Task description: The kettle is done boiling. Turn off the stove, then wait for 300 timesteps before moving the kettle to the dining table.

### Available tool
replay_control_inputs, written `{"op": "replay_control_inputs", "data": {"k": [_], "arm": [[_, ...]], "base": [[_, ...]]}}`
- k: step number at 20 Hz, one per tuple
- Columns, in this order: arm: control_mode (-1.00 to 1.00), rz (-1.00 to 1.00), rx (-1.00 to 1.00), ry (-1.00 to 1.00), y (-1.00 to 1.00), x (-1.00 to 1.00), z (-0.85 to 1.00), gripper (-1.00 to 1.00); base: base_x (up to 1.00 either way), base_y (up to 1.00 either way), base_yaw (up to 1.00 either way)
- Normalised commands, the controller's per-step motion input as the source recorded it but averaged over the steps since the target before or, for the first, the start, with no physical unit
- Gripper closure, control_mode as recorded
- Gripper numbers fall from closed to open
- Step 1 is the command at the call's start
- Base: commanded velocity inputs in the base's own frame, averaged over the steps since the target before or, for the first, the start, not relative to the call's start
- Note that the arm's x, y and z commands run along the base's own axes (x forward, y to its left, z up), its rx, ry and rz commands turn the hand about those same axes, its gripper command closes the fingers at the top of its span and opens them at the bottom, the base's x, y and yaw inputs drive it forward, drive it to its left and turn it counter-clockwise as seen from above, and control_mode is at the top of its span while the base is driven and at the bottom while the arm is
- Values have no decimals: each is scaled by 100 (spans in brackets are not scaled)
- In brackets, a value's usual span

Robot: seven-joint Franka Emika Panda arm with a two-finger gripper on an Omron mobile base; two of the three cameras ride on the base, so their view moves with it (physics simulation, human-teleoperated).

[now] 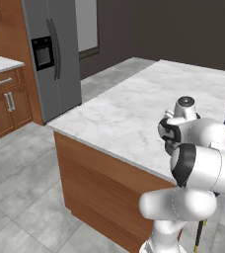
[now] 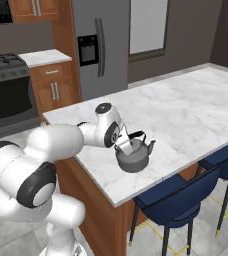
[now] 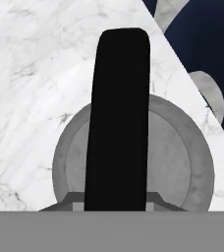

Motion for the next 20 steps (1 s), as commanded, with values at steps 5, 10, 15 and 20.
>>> {"op": "replay_control_inputs", "data": {"k": [5, 10, 15, 20], "arm": [[-100, 0, 0, 0, -10, 14, -14, 100], [-100, 0, 0, 0, -12, 10, -14, 100], [-100, 0, 0, 0, -10, 13, -14, 100], [-100, 0, 0, 0, -1, 4, -15, 100]], "base": [[0, 0, 0], [0, 0, 0], [0, 0, 0], [0, 0, 0]]}}
